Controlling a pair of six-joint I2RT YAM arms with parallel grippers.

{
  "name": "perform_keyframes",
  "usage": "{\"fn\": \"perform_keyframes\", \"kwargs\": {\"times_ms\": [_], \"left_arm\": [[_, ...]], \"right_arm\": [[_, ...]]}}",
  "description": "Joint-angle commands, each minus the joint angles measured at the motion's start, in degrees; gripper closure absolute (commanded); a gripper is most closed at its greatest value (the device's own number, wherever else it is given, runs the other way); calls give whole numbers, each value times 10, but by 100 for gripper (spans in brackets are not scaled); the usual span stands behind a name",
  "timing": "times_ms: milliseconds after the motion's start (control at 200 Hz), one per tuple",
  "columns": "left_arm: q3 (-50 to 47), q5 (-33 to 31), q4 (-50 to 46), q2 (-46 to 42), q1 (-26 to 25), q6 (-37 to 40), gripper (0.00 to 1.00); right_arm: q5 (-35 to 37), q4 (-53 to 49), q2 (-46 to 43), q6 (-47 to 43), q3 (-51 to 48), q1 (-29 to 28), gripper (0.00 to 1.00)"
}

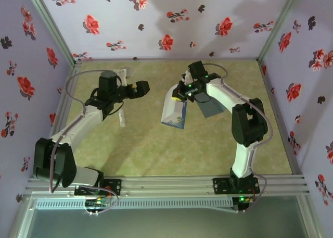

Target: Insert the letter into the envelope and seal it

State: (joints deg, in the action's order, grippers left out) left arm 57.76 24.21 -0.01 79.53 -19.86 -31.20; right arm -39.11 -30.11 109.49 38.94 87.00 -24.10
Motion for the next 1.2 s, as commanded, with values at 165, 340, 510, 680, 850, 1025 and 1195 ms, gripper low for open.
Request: {"fn": "perform_keyframes", "kwargs": {"times_ms": [165,340,510,680,850,1025,1195], "left_arm": [[-9,97,54,24,21,-48,0],[-23,128,101,48,43,-70,0],[-16,131,106,72,44,-65,0],[-16,136,130,93,44,-76,0],[-16,145,161,116,45,-96,0],[-17,169,248,147,43,-156,0],[-13,177,306,167,40,-193,0]], "right_arm": [[-69,68,-47,-5,-5,12,100],[-86,104,-58,18,-16,13,100],[-103,154,-63,57,-24,13,100],[-113,210,-69,100,-32,13,100],[-112,243,-78,127,-27,13,100],[-109,285,-71,156,-25,13,100],[-108,321,-59,180,-25,13,100]]}}
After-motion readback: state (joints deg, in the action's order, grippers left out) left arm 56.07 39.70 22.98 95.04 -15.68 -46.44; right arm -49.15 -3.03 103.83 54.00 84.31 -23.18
